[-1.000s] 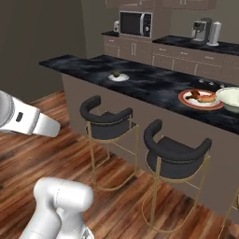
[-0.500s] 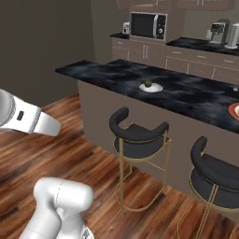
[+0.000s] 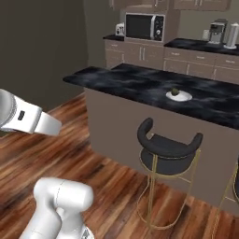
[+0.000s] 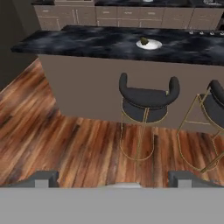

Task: Take the smaller bowl and place it next to the appetizer plate on the dining counter , and place the larger bowl next to the plate with cooked food.

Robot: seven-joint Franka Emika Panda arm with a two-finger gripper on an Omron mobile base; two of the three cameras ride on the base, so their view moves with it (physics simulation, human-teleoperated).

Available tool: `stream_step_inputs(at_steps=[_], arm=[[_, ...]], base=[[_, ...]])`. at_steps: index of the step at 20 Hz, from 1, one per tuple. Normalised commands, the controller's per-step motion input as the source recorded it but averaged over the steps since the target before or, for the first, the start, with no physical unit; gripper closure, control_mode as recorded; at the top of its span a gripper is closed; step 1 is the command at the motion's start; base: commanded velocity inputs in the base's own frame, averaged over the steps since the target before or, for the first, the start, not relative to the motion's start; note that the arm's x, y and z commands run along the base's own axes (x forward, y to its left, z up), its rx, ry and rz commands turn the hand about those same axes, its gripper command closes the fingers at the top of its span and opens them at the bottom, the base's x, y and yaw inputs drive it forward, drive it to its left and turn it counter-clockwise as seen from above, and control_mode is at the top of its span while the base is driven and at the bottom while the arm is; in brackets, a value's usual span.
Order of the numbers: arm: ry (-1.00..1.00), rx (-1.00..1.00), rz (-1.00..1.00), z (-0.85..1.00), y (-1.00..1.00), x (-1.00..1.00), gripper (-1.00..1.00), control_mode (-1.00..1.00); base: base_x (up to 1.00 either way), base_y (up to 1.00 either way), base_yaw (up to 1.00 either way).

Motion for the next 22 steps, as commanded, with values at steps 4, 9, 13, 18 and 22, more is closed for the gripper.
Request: stream_step_inputs(at_steps=[4, 9, 13, 18, 22], arm=[[0.0, 0.0, 0.0, 0.0, 0.0, 0.0, -1.0, 1.0], [0.0, 0.0, 0.0, 0.0, 0.0, 0.0, -1.0, 1.0], [0.0, 0.0, 0.0, 0.0, 0.0, 0.0, -1.0, 1.0], [0.0, 0.0, 0.0, 0.0, 0.0, 0.0, -1.0, 1.0], [0.0, 0.0, 0.0, 0.0, 0.0, 0.0, -1.0, 1.0]], base=[[0.33, 1.0, -0.29], [0.16, 1.0, -0.28], [0.08, 1.0, -0.26], [0.05, 1.0, -0.22], [0.04, 1.0, -0.21]])
